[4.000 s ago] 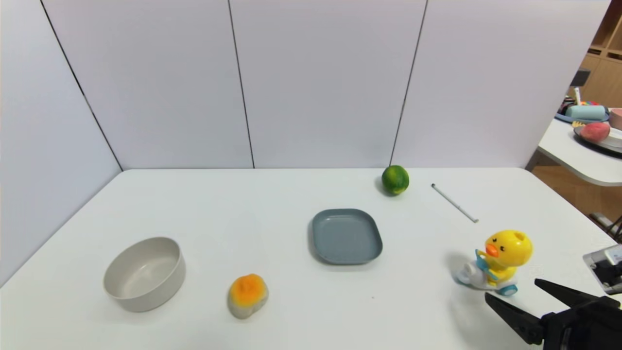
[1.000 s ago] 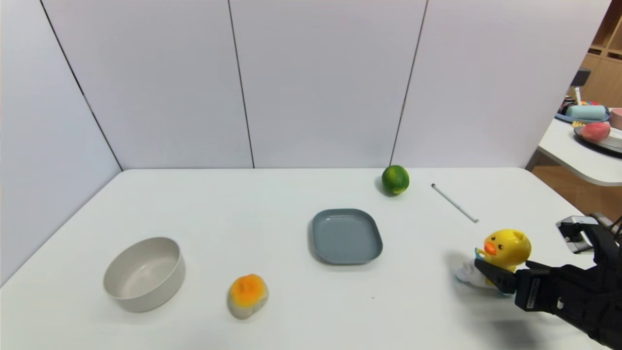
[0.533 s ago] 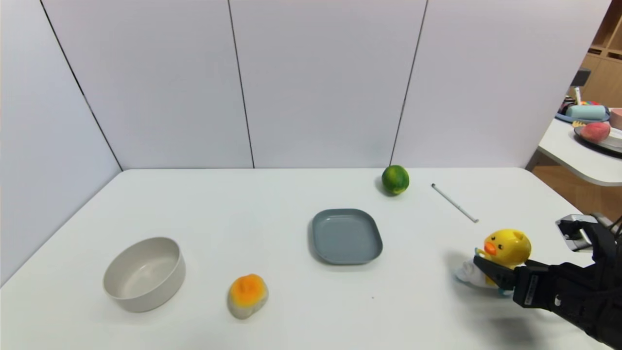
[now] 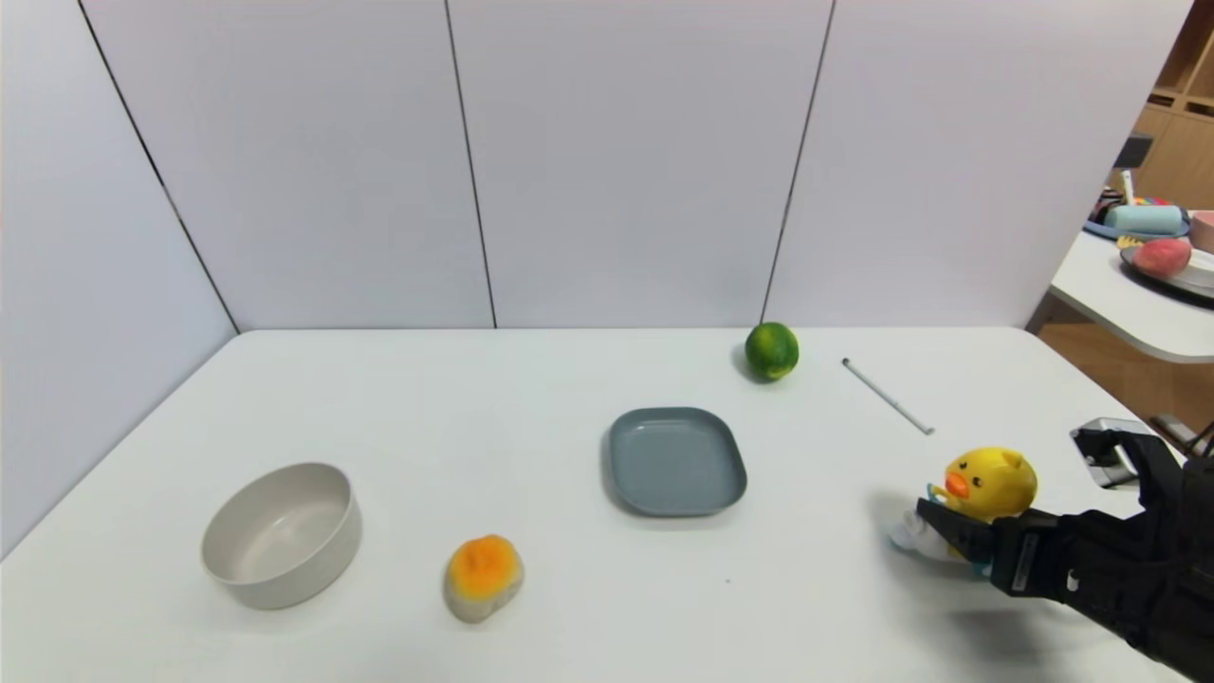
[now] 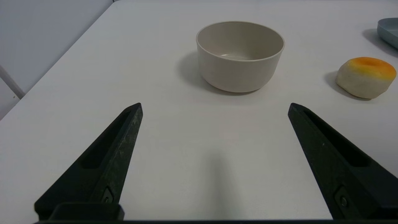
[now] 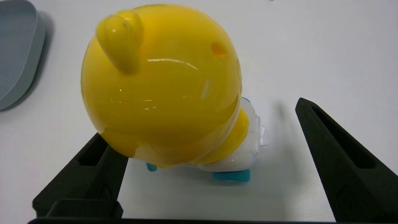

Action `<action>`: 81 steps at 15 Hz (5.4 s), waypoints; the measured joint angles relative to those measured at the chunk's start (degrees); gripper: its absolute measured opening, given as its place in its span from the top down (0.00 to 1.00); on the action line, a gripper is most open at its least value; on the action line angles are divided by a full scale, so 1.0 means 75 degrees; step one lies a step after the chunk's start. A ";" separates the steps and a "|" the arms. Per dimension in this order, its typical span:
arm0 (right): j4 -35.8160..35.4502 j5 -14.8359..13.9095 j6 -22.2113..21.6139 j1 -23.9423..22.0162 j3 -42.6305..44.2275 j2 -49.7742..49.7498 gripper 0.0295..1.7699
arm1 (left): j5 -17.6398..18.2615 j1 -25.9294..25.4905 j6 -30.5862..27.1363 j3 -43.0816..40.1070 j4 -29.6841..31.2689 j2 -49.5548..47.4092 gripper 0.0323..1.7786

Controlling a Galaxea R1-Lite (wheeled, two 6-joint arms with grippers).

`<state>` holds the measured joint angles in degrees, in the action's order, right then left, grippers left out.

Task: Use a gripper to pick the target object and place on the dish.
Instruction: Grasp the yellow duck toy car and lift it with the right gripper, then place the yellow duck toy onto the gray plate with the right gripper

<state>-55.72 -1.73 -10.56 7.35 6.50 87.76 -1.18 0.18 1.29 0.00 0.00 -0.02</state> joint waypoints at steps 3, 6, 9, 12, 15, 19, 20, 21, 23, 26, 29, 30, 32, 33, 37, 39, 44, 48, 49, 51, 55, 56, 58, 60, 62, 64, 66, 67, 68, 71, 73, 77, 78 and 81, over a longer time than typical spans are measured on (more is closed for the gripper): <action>-0.0015 -0.0007 -0.0047 -0.0010 0.0044 0.0111 0.03 | 0.0000 0.0000 0.0000 0.0000 0.0000 0.0000 0.05; -0.0020 -0.0003 -0.0068 -0.0010 0.0055 0.0172 0.03 | 0.0000 0.0000 -0.0003 0.0000 0.0000 0.0003 0.05; -0.0041 -0.0003 -0.0085 -0.0024 0.0085 0.0206 0.03 | 0.0000 0.0000 0.0003 0.0000 0.0000 0.0003 0.05; -0.0145 -0.0037 -0.0085 -0.0033 0.0093 0.0247 0.03 | 0.0000 0.0000 -0.0003 0.0000 0.0000 0.0000 0.05; -0.0141 -0.0050 -0.0083 -0.0033 0.0093 0.0268 0.03 | 0.0003 0.0000 0.0000 0.0000 0.0000 0.0000 0.05; -0.0154 -0.0050 -0.0098 -0.0036 0.0088 0.0291 0.09 | -0.0003 0.0000 0.0000 0.0000 0.0000 0.0000 0.05; -0.0154 -0.0050 -0.0098 -0.0036 0.0085 0.0301 0.19 | 0.0000 0.0000 0.0000 0.0000 0.0000 0.0003 0.05; -0.0156 -0.0050 -0.0099 -0.0036 0.0085 0.0315 0.28 | 0.0000 0.0000 0.0000 0.0000 0.0000 0.0000 0.05; -0.0189 -0.0050 -0.0099 -0.0036 0.0085 0.0327 0.40 | 0.0000 0.0000 0.0003 0.0000 0.0000 0.0000 0.05; -0.0184 -0.0047 -0.0106 -0.0026 0.0073 0.0332 0.43 | 0.0000 0.0000 0.0000 0.0000 0.0000 0.0000 0.05; -0.0177 -0.0041 -0.0109 -0.0021 0.0073 0.0332 0.43 | -0.0003 0.0000 0.0000 0.0000 0.0000 0.0003 0.05; -0.0180 -0.0037 -0.0109 -0.0021 0.0067 0.0327 0.44 | 0.0000 0.0000 0.0000 0.0000 0.0000 0.0000 0.05; -0.0310 -0.0036 -0.0109 -0.0021 0.0088 0.0297 0.44 | 0.0000 0.0000 0.0000 0.0000 0.0000 0.0003 0.05; -0.0405 -0.0037 -0.0102 -0.0007 0.0163 0.0262 0.49 | 0.0000 0.0000 0.0000 0.0000 0.0000 0.0000 0.05; -0.0317 -0.0037 0.0005 0.0132 0.0519 0.0015 0.83 | 0.0000 0.0000 -0.0003 0.0000 0.0000 0.0003 0.05; -0.0192 -0.0055 0.0057 0.0250 0.0658 -0.0091 0.82 | 0.0000 0.0000 0.0000 0.0000 0.0000 0.0003 0.05; -0.0224 -0.0062 0.0044 0.0343 0.0585 -0.0198 0.82 | -0.0003 0.0000 0.0000 0.0000 0.0000 0.0003 0.05; -0.0210 -0.0052 0.0236 0.0519 0.0702 -0.0353 0.82 | -0.0003 0.0000 0.0000 0.0000 0.0000 0.0000 0.05; -0.0203 -0.0050 0.0375 0.0610 0.0775 -0.0390 0.82 | -0.0003 0.0000 -0.0003 0.0000 0.0000 0.0000 0.05; -0.0198 -0.0047 0.0710 0.0819 0.1005 -0.0445 0.82 | 0.0000 0.0000 0.0000 0.0000 0.0000 0.0003 0.05; 0.0024 -0.0037 0.1206 0.1357 0.1798 -0.0419 0.82 | 0.0000 0.0000 0.0000 0.0000 0.0000 0.0000 0.05; 0.0198 -0.0041 0.1273 0.1504 0.2040 -0.0372 0.82 | 0.0000 0.0000 0.0000 0.0000 0.0000 0.0003 0.05; 0.0496 -0.0047 0.1294 0.1863 0.2580 -0.0210 0.82 | 0.0000 0.0000 0.0000 0.0000 0.0000 0.0003 0.05; 0.0621 -0.0055 0.1273 0.2258 0.3098 0.0036 0.82 | -0.0003 0.0000 0.0000 0.0000 0.0000 0.0000 0.05; 0.0610 -0.0073 0.1253 0.2654 0.3517 0.0405 0.82 | -0.0003 0.0000 0.0003 0.0000 0.0000 0.0003 0.05; 0.0592 -0.0128 0.1224 0.3043 0.3847 0.0813 0.82 | 0.0000 0.0000 0.0000 0.0000 0.0000 0.0003 0.05; 0.0584 -0.0146 0.1130 0.3441 0.4117 0.1235 0.82 | 0.0000 0.0000 0.0000 0.0000 0.0000 0.0003 0.05; 0.0577 -0.0148 0.1034 0.3617 0.4252 0.1440 0.82 | -0.0003 0.0000 0.0003 0.0000 0.0000 0.0003 0.05; 0.0562 -0.0148 0.0975 0.3748 0.4351 0.1606 0.82 | 0.0003 0.0000 0.0000 0.0000 0.0000 0.0000 0.05; 0.0510 -0.0161 0.0941 0.4044 0.4657 0.2043 0.82 | -0.0003 0.0000 -0.0003 0.0000 0.0000 0.0000 0.05; 0.0507 -0.0166 0.0938 0.4129 0.4704 0.2241 0.82 | 0.0000 0.0000 0.0000 0.0000 0.0000 0.0003 0.05; 0.0348 -0.0169 0.0941 0.4194 0.4790 0.2606 0.82 | -0.0003 0.0000 0.0000 0.0000 0.0000 0.0003 0.05; 0.0345 -0.0221 0.0935 0.4202 0.4818 0.2682 0.82 | 0.0000 0.0000 0.0000 0.0000 0.0000 0.0003 0.05; 0.0338 -0.0332 0.0931 0.4150 0.4855 0.2823 0.82 | 0.0000 0.0000 0.0000 0.0000 0.0000 0.0000 0.05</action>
<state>-53.19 -4.22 -3.57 38.47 42.91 108.94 -1.18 0.18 1.29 0.00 0.00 -0.02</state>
